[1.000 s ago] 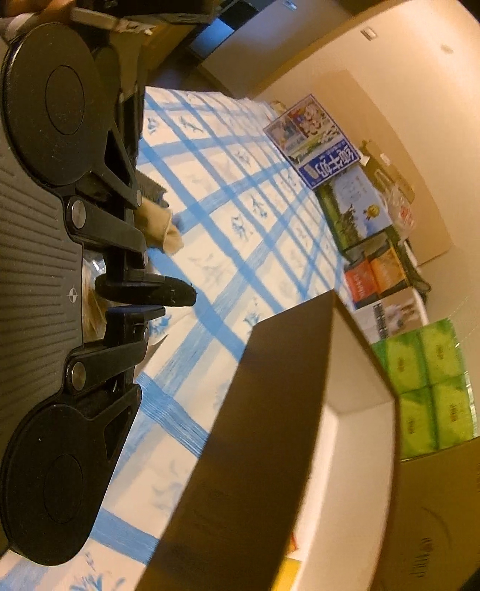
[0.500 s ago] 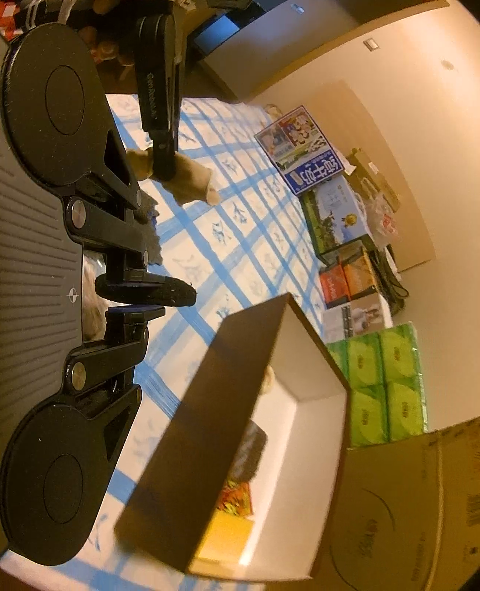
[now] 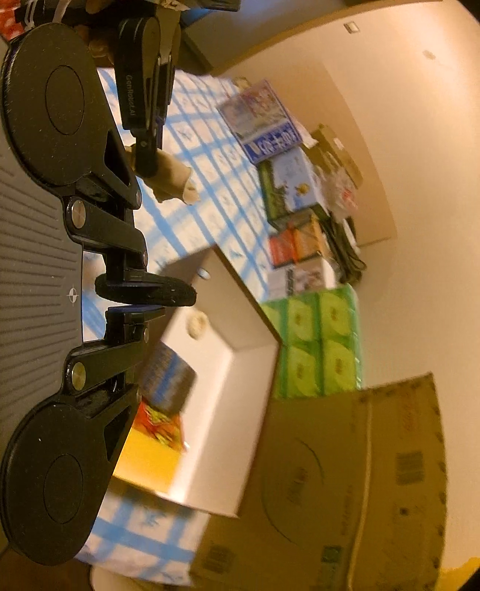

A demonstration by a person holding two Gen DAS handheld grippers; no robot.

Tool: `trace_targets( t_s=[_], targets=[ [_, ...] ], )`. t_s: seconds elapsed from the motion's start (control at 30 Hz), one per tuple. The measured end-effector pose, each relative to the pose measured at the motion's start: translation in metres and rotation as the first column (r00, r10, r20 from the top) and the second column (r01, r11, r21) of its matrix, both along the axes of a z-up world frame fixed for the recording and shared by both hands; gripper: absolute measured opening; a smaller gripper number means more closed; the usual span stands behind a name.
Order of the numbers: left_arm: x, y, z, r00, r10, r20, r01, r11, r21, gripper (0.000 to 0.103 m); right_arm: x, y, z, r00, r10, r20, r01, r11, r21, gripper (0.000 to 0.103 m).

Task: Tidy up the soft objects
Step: 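Lift both items and carry them over the brown box, then open the left tool then the right tool to drop both items into the box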

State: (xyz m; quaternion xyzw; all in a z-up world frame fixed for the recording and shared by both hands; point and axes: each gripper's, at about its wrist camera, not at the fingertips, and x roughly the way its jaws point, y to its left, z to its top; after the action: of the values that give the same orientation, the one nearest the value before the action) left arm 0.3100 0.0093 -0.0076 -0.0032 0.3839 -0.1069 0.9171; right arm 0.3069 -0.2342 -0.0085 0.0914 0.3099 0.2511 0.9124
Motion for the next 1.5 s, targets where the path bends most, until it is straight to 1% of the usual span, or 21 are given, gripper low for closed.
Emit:
trace_targets(
  t_s=[0.17, 0.23, 0.43, 0.63, 0.83, 1.0, 1.2, 1.27, 1.33, 1.43, 1.5],
  targets=[
    [0.037, -0.025, 0.012, 0.998, -0.052, 0.028, 0.052, 0.998, 0.026, 0.008, 0.024, -0.017, 0.012, 0.998, -0.044, 0.036, 0.045, 0.999, -0.015, 0.009],
    [0.054, -0.035, 0.016, 0.997, -0.072, 0.03, 0.071, 0.997, 0.027, 0.008, 0.034, -0.022, 0.014, 0.997, -0.059, 0.043, 0.06, 0.998, -0.028, 0.009],
    [0.1, -0.063, 0.016, 0.993, -0.117, 0.018, 0.116, 0.991, 0.064, 0.009, 0.067, -0.035, 0.012, 0.994, -0.099, 0.044, 0.102, 0.992, -0.075, 0.009],
    [0.143, -0.081, 0.0, 0.991, -0.132, -0.033, 0.135, 0.986, 0.099, 0.009, 0.103, -0.046, 0.0, 0.991, -0.131, 0.006, 0.131, 0.986, -0.107, 0.009],
    [0.178, -0.091, -0.018, 0.989, -0.12, -0.087, 0.13, 0.984, 0.119, 0.009, 0.139, -0.049, -0.015, 0.987, -0.155, -0.038, 0.149, 0.981, -0.126, 0.009],
    [0.198, -0.099, -0.032, 0.988, -0.11, -0.112, 0.128, 0.978, 0.166, 0.009, 0.159, -0.05, -0.029, 0.983, -0.172, -0.069, 0.161, 0.977, -0.139, 0.009],
    [0.219, -0.107, -0.044, 0.987, -0.099, -0.125, 0.123, 0.972, 0.201, 0.009, 0.172, -0.051, -0.043, 0.978, -0.187, -0.097, 0.17, 0.972, -0.164, 0.009],
    [0.225, -0.109, -0.046, 0.988, -0.093, -0.121, 0.117, 0.972, 0.203, 0.011, 0.176, -0.05, -0.046, 0.977, -0.191, -0.099, 0.171, 0.969, -0.178, 0.009],
    [0.228, -0.11, -0.047, 0.989, -0.1, -0.108, 0.121, 0.971, 0.206, 0.021, 0.179, -0.05, -0.048, 0.976, -0.193, -0.1, 0.172, 0.967, -0.188, 0.009],
    [0.231, -0.111, -0.048, 0.99, -0.101, -0.099, 0.12, 0.969, 0.215, 0.03, 0.183, -0.05, -0.05, 0.974, -0.2, -0.104, 0.177, 0.965, -0.193, 0.009],
    [0.233, -0.109, -0.05, 0.99, -0.096, -0.1, 0.117, 0.967, 0.225, 0.034, 0.186, -0.05, -0.05, 0.974, -0.2, -0.107, 0.177, 0.965, -0.195, 0.009]
  ],
)
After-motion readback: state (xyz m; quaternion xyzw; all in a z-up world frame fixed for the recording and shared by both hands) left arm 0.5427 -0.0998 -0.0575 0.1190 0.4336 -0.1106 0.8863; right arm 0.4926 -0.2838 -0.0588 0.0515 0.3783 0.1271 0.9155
